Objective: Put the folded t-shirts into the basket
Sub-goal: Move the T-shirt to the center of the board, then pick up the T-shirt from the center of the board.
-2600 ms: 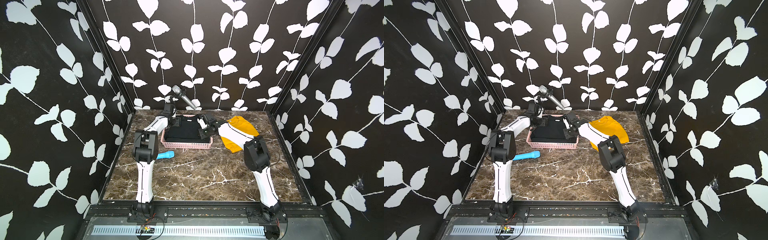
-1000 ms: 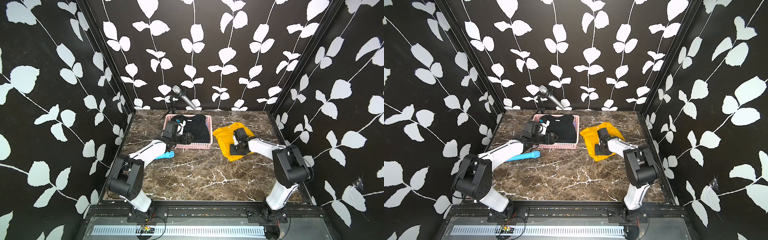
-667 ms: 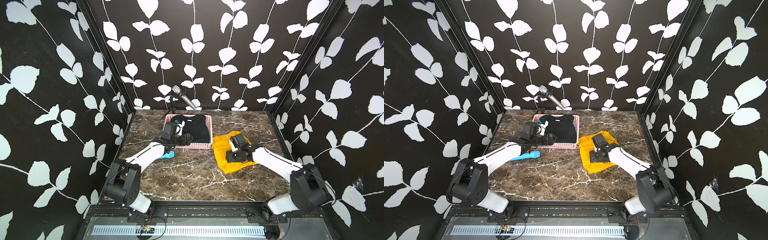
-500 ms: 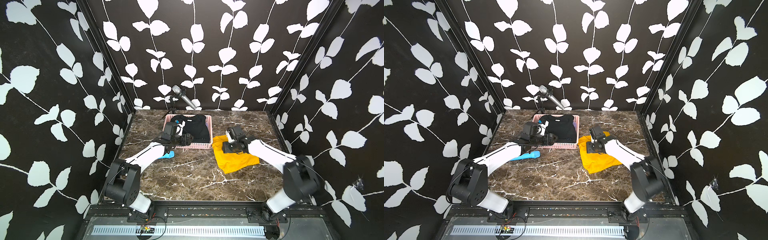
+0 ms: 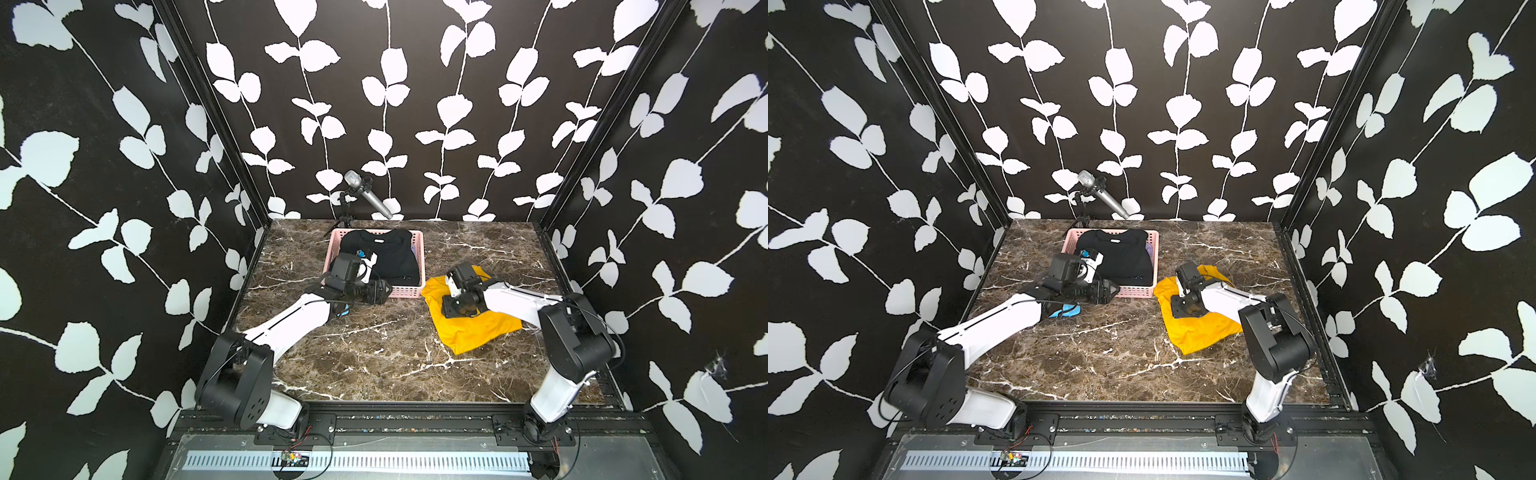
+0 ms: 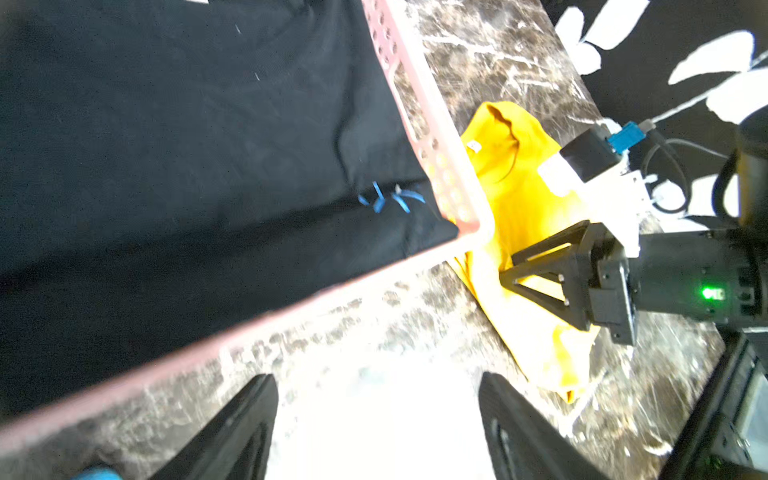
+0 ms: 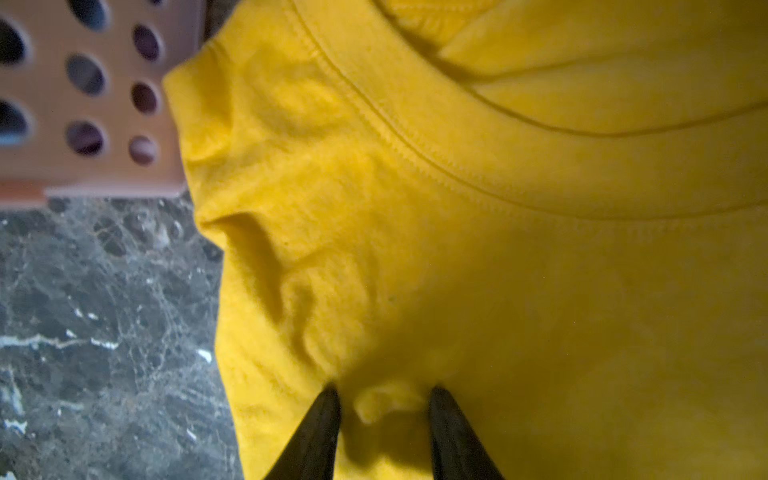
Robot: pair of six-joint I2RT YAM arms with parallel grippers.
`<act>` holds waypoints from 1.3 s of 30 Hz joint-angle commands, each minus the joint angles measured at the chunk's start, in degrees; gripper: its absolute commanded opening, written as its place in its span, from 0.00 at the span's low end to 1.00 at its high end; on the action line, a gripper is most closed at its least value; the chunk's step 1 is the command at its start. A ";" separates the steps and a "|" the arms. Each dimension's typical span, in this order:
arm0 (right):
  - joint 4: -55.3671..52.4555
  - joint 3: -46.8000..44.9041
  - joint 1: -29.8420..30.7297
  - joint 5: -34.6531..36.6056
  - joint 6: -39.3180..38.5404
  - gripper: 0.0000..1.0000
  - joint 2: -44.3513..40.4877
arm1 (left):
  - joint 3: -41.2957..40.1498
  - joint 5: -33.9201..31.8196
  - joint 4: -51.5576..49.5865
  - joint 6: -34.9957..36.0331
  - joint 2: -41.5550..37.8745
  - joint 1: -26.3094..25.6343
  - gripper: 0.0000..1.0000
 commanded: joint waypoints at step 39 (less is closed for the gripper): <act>-3.26 3.21 -15.86 1.28 -4.81 0.69 -4.52 | -2.59 -9.03 18.73 -10.31 24.25 -19.84 0.50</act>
